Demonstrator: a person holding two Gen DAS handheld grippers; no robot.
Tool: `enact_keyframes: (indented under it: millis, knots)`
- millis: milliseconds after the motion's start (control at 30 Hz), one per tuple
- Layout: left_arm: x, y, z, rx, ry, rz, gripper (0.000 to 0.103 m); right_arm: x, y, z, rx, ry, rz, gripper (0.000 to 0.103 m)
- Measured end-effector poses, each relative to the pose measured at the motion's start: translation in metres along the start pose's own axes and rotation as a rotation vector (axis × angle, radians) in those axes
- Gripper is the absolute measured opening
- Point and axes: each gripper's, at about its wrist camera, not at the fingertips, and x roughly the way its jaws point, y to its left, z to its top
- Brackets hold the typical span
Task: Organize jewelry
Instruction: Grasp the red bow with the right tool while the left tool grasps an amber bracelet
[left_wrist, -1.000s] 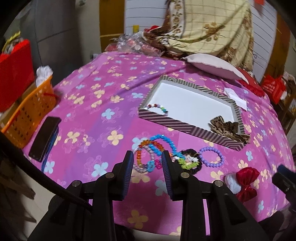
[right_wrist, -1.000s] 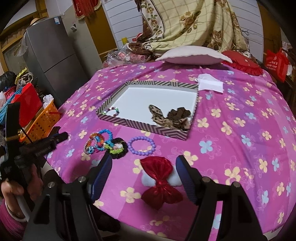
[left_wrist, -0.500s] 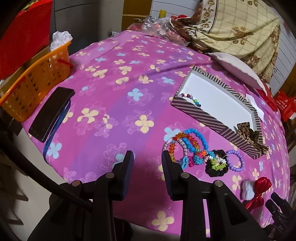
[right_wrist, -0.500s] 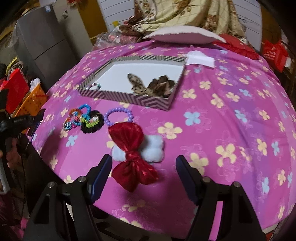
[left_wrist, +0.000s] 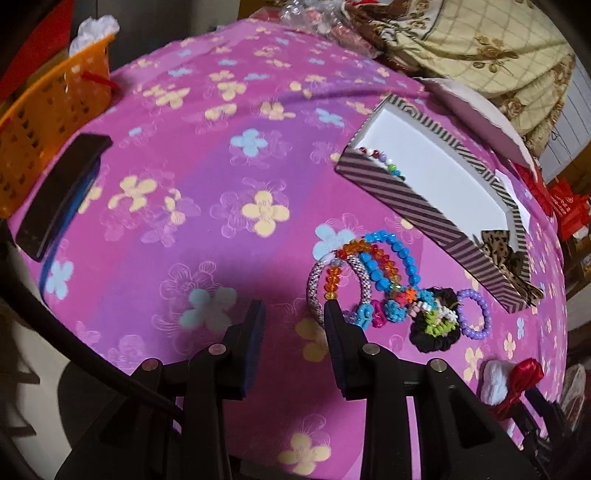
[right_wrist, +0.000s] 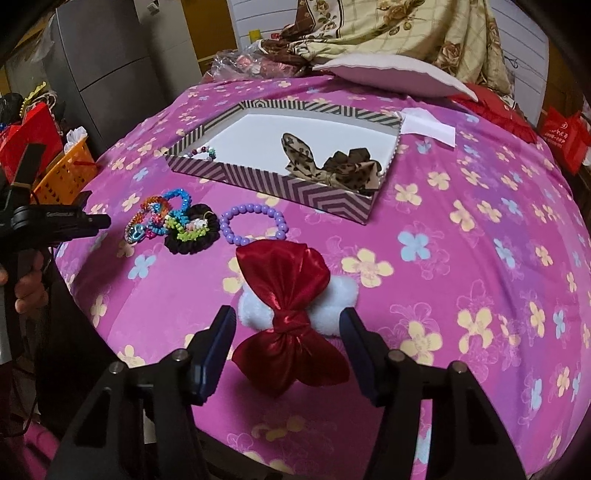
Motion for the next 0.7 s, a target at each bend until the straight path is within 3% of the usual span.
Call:
enact_keyframes:
  millis: [300,400,533,700]
  knots:
    - [0.007,-0.002,0.019,-0.022,0.005,-0.017,0.045,0.006,-0.006,0.005,0.020,0.004,0.016,0.061]
    - [0.011,-0.015,0.028,0.035,-0.002,-0.004,0.045,0.010,-0.005,0.005,0.018,0.012,0.019,0.061]
    - [0.027,-0.032,0.038,0.118,0.052,-0.023,0.045,0.012,-0.005,0.006,0.020,0.020,0.022,0.061]
    - [0.040,-0.041,0.041,0.175,0.074,0.009,0.045,0.015,-0.008,0.008,0.028,0.026,0.025,0.061]
